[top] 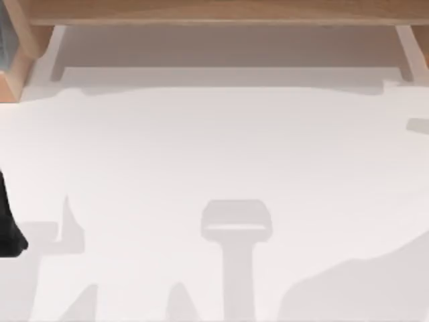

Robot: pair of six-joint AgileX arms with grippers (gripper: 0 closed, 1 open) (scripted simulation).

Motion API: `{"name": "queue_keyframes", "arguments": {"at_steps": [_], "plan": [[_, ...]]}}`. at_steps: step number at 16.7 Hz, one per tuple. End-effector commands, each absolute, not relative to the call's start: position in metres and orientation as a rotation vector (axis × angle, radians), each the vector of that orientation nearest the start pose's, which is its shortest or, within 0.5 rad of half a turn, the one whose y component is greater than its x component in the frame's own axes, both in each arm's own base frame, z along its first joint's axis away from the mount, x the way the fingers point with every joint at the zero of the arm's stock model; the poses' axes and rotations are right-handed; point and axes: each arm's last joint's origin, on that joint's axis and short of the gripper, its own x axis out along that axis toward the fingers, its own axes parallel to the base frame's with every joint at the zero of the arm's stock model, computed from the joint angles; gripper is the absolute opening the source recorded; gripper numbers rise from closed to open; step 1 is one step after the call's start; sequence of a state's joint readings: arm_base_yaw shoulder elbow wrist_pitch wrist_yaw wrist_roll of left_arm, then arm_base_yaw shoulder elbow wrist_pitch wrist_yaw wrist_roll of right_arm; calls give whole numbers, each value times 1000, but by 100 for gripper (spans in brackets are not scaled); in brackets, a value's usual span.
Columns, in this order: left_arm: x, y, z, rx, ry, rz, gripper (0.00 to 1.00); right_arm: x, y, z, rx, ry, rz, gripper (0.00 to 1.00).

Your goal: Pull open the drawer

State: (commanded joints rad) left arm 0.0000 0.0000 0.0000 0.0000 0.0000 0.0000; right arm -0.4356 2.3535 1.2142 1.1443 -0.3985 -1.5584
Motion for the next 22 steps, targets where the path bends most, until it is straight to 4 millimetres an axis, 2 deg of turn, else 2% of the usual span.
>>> {"name": "queue_keyframes", "arguments": {"at_steps": [5, 6, 16, 22], "plan": [[106, -1, 160, 0, 0, 0, 100, 428, -181, 89, -1571, 8, -8, 2], [106, -1, 160, 0, 0, 0, 100, 428, -181, 89, -1571, 8, -8, 0], [106, -1, 160, 0, 0, 0, 100, 424, -183, 88, -1563, 17, -8, 0], [106, -1, 160, 0, 0, 0, 100, 376, -183, 87, -1564, 22, -8, 0]]}}
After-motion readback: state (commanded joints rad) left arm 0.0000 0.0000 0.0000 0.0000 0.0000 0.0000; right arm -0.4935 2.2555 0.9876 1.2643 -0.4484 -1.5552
